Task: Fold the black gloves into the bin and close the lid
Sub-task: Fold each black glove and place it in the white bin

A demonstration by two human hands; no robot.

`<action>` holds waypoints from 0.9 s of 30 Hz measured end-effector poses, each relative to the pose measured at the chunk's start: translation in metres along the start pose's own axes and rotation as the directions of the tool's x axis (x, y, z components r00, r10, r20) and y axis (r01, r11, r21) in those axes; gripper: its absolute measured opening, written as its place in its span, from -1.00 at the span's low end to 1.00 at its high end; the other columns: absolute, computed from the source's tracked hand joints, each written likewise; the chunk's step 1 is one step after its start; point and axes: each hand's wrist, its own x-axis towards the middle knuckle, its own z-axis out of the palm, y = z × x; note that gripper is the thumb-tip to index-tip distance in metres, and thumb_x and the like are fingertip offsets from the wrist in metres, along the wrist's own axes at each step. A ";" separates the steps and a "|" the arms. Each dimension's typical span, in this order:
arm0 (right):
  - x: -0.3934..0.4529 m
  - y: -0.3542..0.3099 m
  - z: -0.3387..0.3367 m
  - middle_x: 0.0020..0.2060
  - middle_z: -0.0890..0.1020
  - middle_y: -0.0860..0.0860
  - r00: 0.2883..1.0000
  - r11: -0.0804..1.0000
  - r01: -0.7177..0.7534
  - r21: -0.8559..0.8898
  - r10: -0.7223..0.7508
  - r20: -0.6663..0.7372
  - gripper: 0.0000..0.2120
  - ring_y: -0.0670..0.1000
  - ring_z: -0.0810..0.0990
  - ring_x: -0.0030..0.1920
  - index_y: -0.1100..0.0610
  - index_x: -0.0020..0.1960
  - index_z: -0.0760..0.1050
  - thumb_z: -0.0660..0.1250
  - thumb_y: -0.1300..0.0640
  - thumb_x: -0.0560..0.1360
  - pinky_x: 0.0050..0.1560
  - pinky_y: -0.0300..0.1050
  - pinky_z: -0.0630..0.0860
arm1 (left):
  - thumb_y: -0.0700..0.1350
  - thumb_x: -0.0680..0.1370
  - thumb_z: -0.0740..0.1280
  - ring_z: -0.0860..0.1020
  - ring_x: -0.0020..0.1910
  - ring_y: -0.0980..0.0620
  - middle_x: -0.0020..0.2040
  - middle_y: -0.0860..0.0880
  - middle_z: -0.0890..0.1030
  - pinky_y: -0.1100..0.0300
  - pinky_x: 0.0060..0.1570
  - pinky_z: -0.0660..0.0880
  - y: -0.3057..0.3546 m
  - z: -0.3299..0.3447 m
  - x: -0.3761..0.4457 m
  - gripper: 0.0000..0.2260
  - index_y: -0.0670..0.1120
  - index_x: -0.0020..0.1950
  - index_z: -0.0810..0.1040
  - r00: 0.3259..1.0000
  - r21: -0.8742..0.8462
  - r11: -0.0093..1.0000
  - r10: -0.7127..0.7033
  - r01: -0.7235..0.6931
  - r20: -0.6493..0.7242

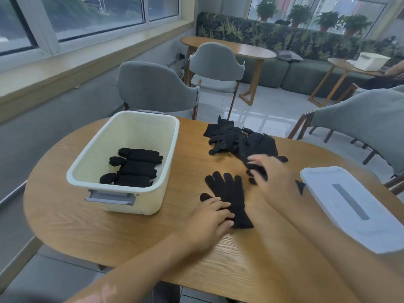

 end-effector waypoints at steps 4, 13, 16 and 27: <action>-0.077 0.003 0.067 0.04 0.65 -0.01 0.961 0.972 0.170 -0.161 -0.127 0.247 -0.51 0.03 0.63 0.04 0.08 0.22 0.59 0.53 0.29 0.31 0.04 -0.06 0.60 | 0.12 0.68 0.19 0.22 0.54 0.11 0.43 0.07 0.49 0.29 0.52 0.03 -0.007 -0.006 -0.006 -0.69 0.04 0.27 0.62 0.999 -0.054 0.998 0.009 -0.011 -0.050; -0.073 -0.008 0.063 -0.04 0.64 -0.20 0.960 0.948 -0.275 0.163 0.262 0.098 -0.75 -0.21 0.59 -0.02 -0.07 0.19 0.57 0.27 0.21 0.61 -0.03 -0.29 0.53 | 0.15 0.63 0.26 0.22 0.52 0.20 0.36 0.16 0.54 0.11 0.49 0.25 -0.016 0.001 -0.003 -0.78 0.10 0.11 0.64 0.992 -0.065 0.998 -0.026 0.018 -0.123; -0.059 -0.013 0.059 -0.20 0.63 -0.17 0.871 0.827 -0.470 0.309 0.491 0.011 -0.86 -0.17 0.58 -0.20 -0.08 0.08 0.50 0.25 0.15 0.64 -0.22 -0.23 0.49 | 0.14 0.60 0.33 0.19 0.52 0.21 0.40 0.20 0.48 0.11 0.47 0.28 -0.021 0.002 -0.004 -0.78 0.12 0.18 0.62 0.984 0.000 0.999 -0.038 0.038 -0.175; -0.048 -0.028 0.069 -0.02 0.63 -0.17 0.932 0.860 -0.346 0.374 0.361 0.031 -0.80 -0.25 0.59 -0.04 -0.06 0.16 0.41 0.18 0.21 0.66 -0.11 -0.39 0.48 | 0.19 0.65 0.19 0.02 0.58 0.23 0.55 0.23 0.27 0.14 0.55 0.11 -0.021 0.000 -0.002 -0.57 0.16 0.51 0.39 0.991 0.041 0.995 -0.087 0.092 -0.106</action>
